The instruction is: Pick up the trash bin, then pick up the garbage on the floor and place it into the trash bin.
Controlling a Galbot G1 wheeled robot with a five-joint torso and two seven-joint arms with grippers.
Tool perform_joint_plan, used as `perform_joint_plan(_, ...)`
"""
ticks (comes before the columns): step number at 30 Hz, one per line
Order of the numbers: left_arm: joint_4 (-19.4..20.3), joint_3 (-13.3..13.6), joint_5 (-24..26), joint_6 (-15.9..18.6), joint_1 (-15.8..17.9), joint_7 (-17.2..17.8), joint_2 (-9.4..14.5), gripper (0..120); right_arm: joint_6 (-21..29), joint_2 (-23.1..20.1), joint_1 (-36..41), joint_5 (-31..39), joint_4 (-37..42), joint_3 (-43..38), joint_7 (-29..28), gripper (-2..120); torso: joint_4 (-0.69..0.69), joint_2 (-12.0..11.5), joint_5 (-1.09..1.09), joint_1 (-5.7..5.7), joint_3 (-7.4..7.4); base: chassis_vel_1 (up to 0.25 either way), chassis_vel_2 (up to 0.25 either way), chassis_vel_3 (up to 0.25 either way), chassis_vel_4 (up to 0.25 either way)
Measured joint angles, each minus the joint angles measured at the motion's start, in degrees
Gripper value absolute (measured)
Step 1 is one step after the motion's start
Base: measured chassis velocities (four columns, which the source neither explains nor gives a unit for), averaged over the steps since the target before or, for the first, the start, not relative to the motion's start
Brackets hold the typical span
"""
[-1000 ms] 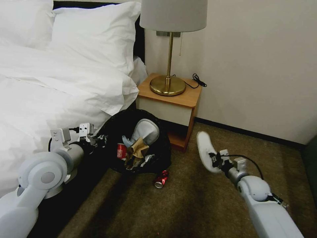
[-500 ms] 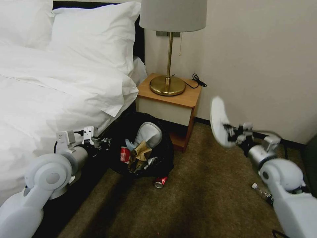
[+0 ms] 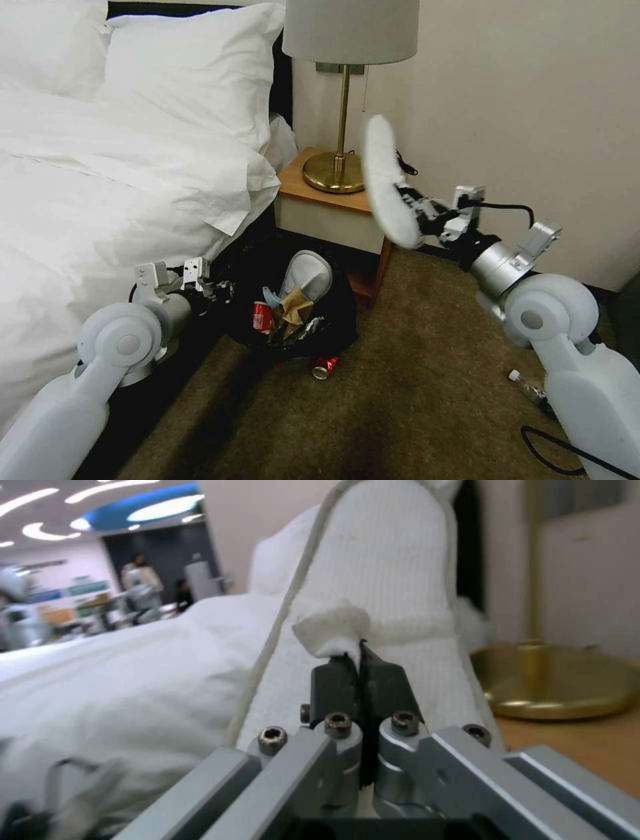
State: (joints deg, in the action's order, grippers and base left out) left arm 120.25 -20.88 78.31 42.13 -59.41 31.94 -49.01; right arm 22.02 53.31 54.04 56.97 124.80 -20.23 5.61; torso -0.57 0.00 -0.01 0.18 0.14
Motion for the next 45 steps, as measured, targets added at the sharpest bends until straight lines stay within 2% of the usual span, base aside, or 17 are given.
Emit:
perform_joint_plan(6, -0.9, 2.5, -0.2, 0.0, 1.5, 0.5, -0.5, 2, -0.5, -0.1, -1.4, 0.1, 1.3, 6.5, -0.6, 0, 0.01, 0.0, 0.00, 0.00, 0.00, 0.000, 0.000, 0.000, 0.000)
perform_joint_plan(15, -1.9, 4.2, -0.2, 0.0, 3.4, 1.3, -1.6, 2, -0.9, 1.6, -4.8, -0.9, 0.2, 17.3, -2.2, 0, 0.01, 0.0, 0.00, 0.00, 0.00, 0.000, 0.000, 0.000, 0.000)
perform_joint_plan(30, -1.7, 3.5, -0.1, 0.0, 3.7, 1.5, -2.1, 2, -0.8, 3.3, -2.7, -4.5, -3.9, 20.6, -5.8, 0, 0.01, 0.0, 0.01, 0.00, 0.00, 0.000, 0.000, 0.000, 0.000)
perform_joint_plan(36, -1.7, 2.8, -0.3, 0.0, 3.6, 1.3, -3.0, 2, -0.8, 4.6, -2.9, -5.4, -5.1, 22.1, -6.3, 0, 0.00, 0.0, 0.00, 0.00, 0.00, 0.000, 0.000, 0.000, 0.000)
perform_joint_plan(45, -1.3, 2.1, -0.2, 0.0, 3.5, 1.2, -2.7, 2, -1.0, 5.8, -3.1, -9.5, -8.0, 22.8, -6.2, 0, 0.00, 0.0, 0.01, 0.00, 0.00, 0.000, 0.000, 0.000, 0.000)
